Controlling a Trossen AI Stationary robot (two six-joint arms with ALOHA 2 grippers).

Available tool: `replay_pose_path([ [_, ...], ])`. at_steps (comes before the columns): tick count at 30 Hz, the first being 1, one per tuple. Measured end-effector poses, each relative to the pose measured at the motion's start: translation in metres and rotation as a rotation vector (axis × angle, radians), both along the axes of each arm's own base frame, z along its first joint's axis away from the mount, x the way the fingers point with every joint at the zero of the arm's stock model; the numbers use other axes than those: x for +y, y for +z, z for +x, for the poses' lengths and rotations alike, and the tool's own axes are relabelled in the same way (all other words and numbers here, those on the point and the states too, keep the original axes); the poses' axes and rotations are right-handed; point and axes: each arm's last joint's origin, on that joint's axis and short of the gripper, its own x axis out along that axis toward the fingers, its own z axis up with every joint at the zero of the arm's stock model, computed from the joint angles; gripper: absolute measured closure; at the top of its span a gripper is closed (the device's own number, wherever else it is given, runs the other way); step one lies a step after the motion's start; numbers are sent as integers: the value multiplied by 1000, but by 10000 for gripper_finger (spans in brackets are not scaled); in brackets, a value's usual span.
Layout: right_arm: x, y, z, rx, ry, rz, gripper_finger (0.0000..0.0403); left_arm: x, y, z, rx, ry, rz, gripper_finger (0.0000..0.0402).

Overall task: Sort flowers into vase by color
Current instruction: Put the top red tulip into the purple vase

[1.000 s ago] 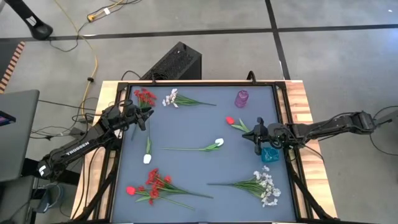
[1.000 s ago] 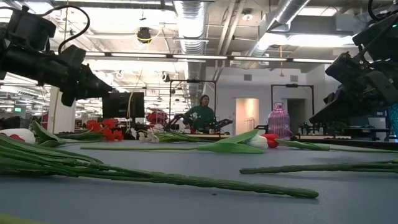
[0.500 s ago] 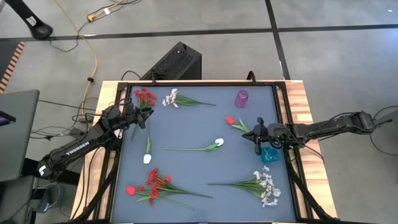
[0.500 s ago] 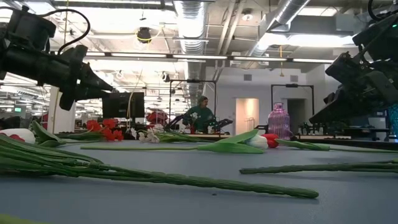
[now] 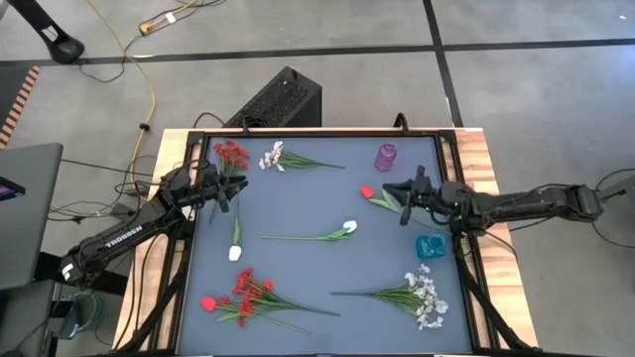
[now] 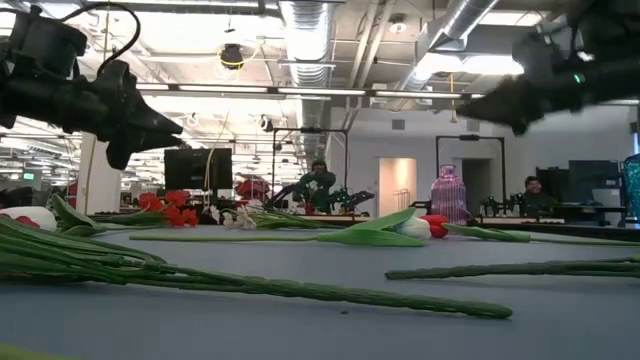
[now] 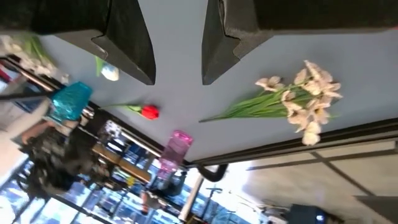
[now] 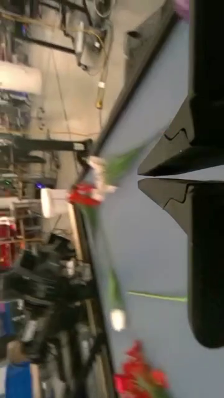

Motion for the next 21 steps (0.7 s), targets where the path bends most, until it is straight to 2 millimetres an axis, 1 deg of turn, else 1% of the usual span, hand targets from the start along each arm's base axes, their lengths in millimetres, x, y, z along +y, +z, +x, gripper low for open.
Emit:
replay_pose_path([
  [4,-5,35,13,4,78,-39,355,-1,0,0,8,-43,31,282],
  [6,-7,52,20,17,88,-20,355,-2,0,1,10,-65,34,282],
  [9,-10,69,30,160,82,21,355,-4,0,2,9,-130,41,282],
  [12,-16,78,39,350,40,70,355,-8,0,4,15,-195,56,282],
  [17,-28,89,52,577,-40,210,353,-14,2,7,5,-254,90,282],
  [21,-32,88,56,775,-84,305,340,-18,11,10,-56,-300,116,282],
])
